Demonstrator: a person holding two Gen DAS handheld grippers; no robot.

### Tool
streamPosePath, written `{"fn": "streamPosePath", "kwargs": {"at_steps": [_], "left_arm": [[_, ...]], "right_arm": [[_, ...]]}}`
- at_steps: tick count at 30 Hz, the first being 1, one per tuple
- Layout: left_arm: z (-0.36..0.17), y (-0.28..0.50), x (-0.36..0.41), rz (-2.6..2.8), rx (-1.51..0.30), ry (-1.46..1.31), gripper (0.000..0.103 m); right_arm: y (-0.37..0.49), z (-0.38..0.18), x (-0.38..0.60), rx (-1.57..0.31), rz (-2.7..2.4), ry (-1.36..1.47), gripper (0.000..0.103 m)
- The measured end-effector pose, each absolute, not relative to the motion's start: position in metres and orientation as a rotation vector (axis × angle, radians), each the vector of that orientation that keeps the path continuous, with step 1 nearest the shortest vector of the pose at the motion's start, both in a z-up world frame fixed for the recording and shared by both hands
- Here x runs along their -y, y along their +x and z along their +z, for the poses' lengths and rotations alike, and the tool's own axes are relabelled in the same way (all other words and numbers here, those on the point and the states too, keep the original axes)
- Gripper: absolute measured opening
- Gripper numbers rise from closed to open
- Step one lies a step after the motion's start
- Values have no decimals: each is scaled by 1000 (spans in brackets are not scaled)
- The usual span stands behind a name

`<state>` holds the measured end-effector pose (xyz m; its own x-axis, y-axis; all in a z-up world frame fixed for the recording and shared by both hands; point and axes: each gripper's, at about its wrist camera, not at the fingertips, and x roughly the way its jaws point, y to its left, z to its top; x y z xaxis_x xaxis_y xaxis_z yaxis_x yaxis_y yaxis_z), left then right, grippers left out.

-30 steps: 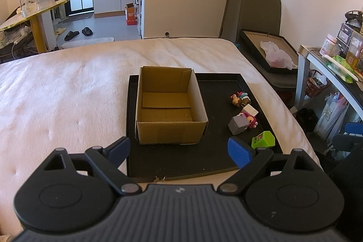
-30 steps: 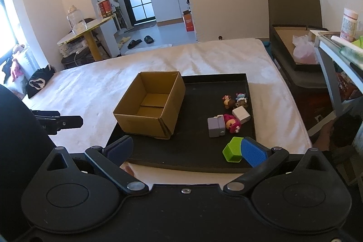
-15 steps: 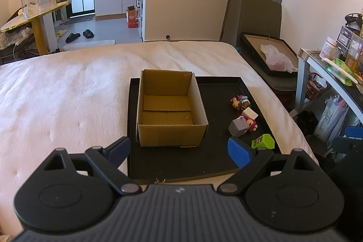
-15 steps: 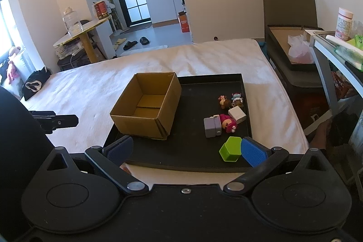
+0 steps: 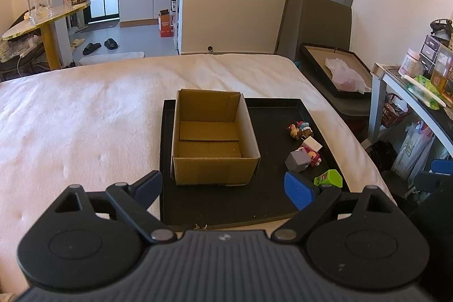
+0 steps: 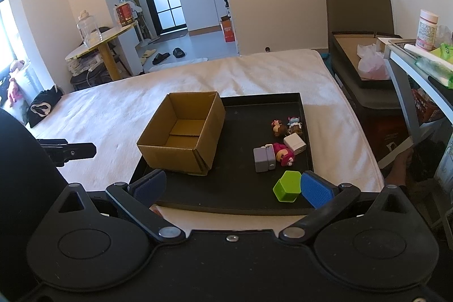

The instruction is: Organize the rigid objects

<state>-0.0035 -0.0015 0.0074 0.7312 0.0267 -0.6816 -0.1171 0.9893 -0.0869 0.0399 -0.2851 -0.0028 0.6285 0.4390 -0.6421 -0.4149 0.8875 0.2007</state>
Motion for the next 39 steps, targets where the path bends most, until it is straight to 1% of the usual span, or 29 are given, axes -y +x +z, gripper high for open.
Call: {"fn": "streamPosePath", "kwargs": {"at_steps": [17, 30, 34, 37, 39], "left_arm": [[6, -2, 0, 77, -739, -122, 92], [-11, 26, -8, 96, -762, -85, 92], [-15, 38, -17, 106, -764, -90, 92], [-19, 47, -22, 122, -763, -89, 92], [-24, 53, -26, 128, -769, -98, 92]], "right_arm": [[46, -8, 291, -707, 485, 82, 103], [66, -30, 304, -685, 439, 96, 103], [73, -40, 306, -674, 424, 88, 102], [80, -45, 308, -672, 419, 92, 98], [84, -49, 309, -671, 410, 86, 98]]}}
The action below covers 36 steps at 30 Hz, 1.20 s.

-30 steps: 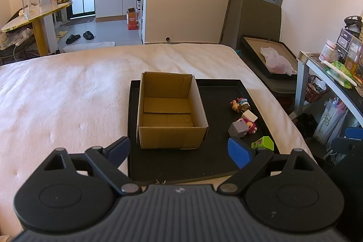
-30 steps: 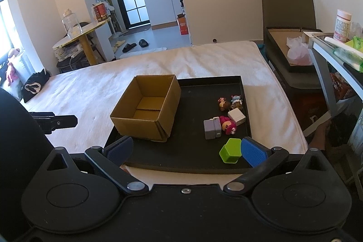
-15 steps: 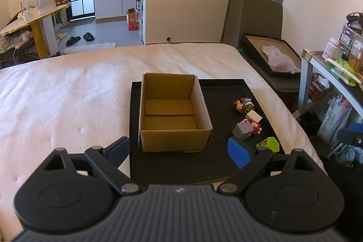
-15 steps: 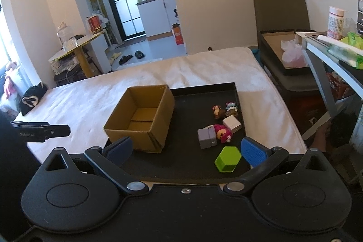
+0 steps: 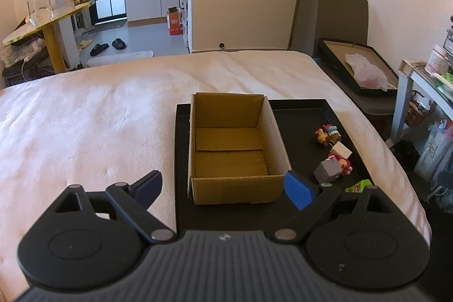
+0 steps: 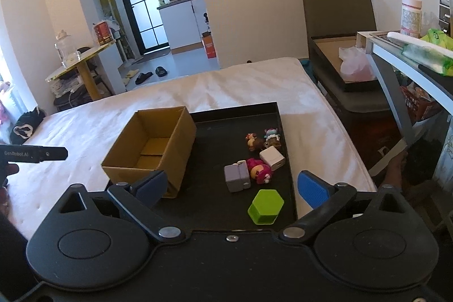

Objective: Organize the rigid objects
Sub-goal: 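Close the right gripper on the green hexagonal block while the left gripper grips the box wall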

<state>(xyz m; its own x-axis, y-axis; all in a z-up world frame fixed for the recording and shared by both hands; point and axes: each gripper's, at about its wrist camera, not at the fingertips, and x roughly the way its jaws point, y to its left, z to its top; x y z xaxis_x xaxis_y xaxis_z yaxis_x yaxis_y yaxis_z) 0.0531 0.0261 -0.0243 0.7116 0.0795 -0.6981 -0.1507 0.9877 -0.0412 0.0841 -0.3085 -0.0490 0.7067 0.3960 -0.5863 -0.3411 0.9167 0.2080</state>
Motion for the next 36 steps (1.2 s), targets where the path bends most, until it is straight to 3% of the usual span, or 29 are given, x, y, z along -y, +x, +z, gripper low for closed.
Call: {"fn": "streamPosePath", "kwargs": {"at_steps": [24, 31, 36], "left_arm": [[-86, 94, -55, 296, -783, -231, 89], [-108, 106, -71, 349, -798, -258, 83], [-118, 111, -79, 355, -798, -266, 71]], "right_arm": [[142, -110, 305, -796, 364, 150, 93], [154, -135, 301, -845, 336, 170, 88], [162, -154, 298, -884, 328, 197, 80]]}}
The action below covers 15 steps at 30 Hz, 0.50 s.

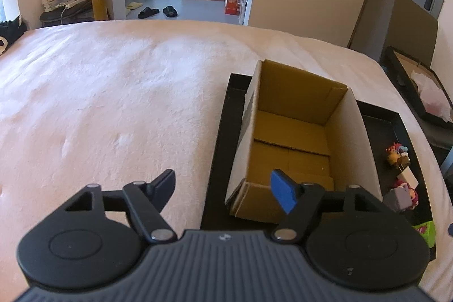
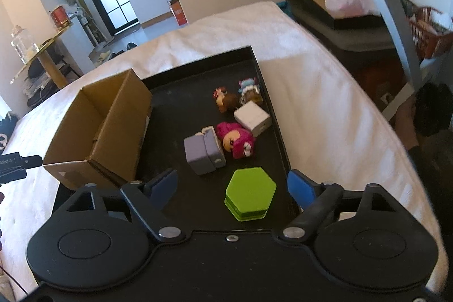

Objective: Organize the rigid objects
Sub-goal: 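Close the right gripper on the green hexagonal block while the left gripper grips the box wall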

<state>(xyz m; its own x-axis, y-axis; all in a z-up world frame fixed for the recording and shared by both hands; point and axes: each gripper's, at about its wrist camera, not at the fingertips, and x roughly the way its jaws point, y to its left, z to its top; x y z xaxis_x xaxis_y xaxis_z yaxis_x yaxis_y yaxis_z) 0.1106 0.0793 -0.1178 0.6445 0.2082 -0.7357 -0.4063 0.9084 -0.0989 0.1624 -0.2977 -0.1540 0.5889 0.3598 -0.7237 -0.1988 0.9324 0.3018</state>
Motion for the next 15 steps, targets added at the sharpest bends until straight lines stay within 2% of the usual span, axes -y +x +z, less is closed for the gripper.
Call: {"fn": "streamPosePath", "kwargs": {"at_steps": [5, 8, 15], "left_arm": [[-125, 118, -82, 332, -782, -263, 63], [-132, 127, -85, 318, -785, -269, 60], [-149, 139, -88, 314, -808, -298, 46]], "right_arm": [[170, -170, 293, -924, 301, 194, 69], [174, -177, 287, -938, 290, 172, 68], [183, -191, 267, -994, 232, 121, 69]]}}
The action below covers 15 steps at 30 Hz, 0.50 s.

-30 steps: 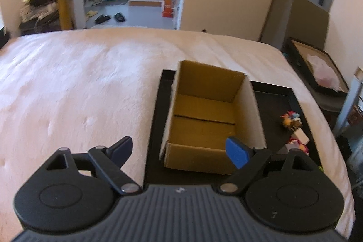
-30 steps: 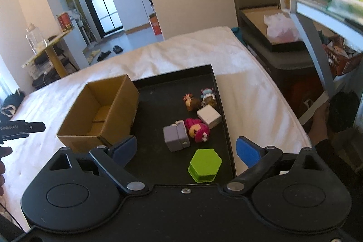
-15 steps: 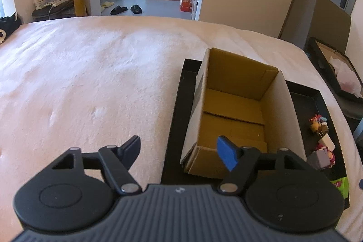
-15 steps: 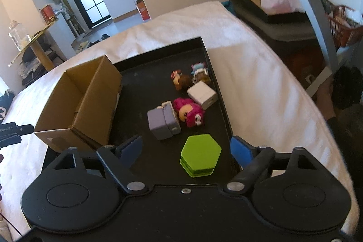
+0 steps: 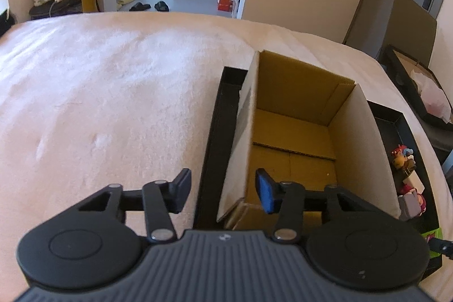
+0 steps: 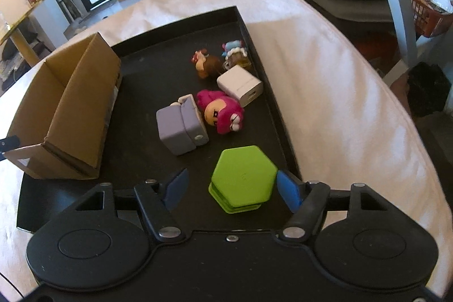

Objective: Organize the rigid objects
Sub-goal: 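Close the right gripper on the green hexagonal block while the left gripper grips the box wall, then lift the green block with the right gripper and carry it over the box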

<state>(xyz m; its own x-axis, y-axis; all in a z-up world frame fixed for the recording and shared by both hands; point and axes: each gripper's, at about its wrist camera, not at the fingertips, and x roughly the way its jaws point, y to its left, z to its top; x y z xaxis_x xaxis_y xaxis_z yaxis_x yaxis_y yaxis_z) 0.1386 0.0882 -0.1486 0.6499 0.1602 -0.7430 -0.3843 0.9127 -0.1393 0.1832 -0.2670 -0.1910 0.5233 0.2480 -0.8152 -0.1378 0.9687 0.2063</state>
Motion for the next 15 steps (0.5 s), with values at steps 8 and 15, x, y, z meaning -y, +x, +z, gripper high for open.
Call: {"fn": "streamPosePath", "kwargs": {"at_steps": [8, 15], "left_arm": [[-153, 146, -88, 307, -822, -315, 26], [-147, 146, -80, 292, -832, -281, 11]], "right_arm": [[191, -209, 262, -1038, 209, 148, 47], [186, -201, 268, -1003, 257, 176, 47]]}}
